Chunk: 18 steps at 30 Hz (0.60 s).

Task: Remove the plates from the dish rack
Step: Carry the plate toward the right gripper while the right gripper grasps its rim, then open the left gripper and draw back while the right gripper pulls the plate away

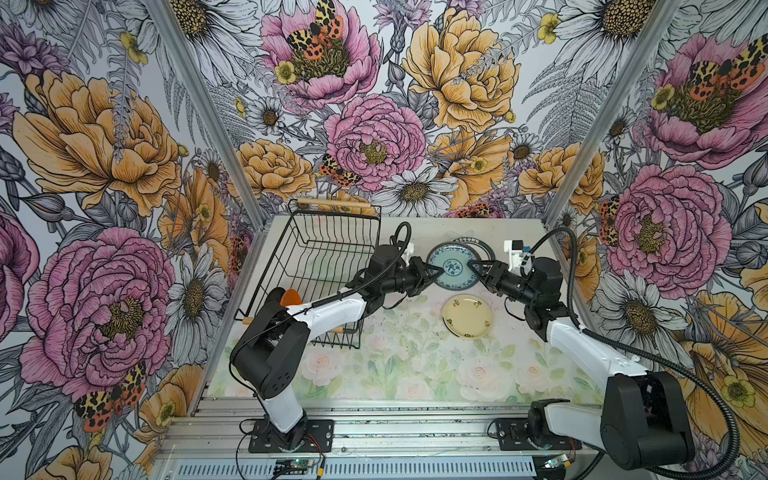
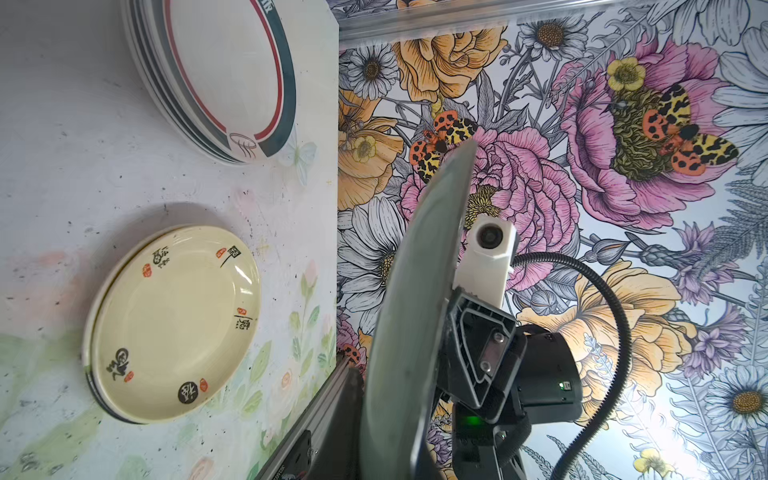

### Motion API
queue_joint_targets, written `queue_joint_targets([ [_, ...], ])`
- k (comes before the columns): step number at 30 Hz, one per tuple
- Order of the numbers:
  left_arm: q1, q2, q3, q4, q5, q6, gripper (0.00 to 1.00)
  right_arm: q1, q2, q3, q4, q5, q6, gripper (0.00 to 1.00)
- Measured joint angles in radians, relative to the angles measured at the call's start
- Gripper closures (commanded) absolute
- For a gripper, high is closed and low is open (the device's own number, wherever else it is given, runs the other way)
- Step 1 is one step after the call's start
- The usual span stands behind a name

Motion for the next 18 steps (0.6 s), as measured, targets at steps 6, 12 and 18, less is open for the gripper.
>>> queue_joint_targets([
  [6, 0.000, 0.000, 0.000, 0.012, 0.005, -0.009, 1.00, 0.001, 0.037, 0.000, 0.102, -0.029, 0.046, 0.74],
  [12, 0.000, 0.010, 0.002, 0.018, -0.002, 0.045, 1.00, 0.002, 0.074, 0.002, 0.149, -0.035, 0.123, 0.87],
  [18, 0.000, 0.018, 0.007, 0.016, -0.003, 0.063, 0.96, 0.002, 0.088, 0.002, 0.154, -0.031, 0.136, 1.00],
])
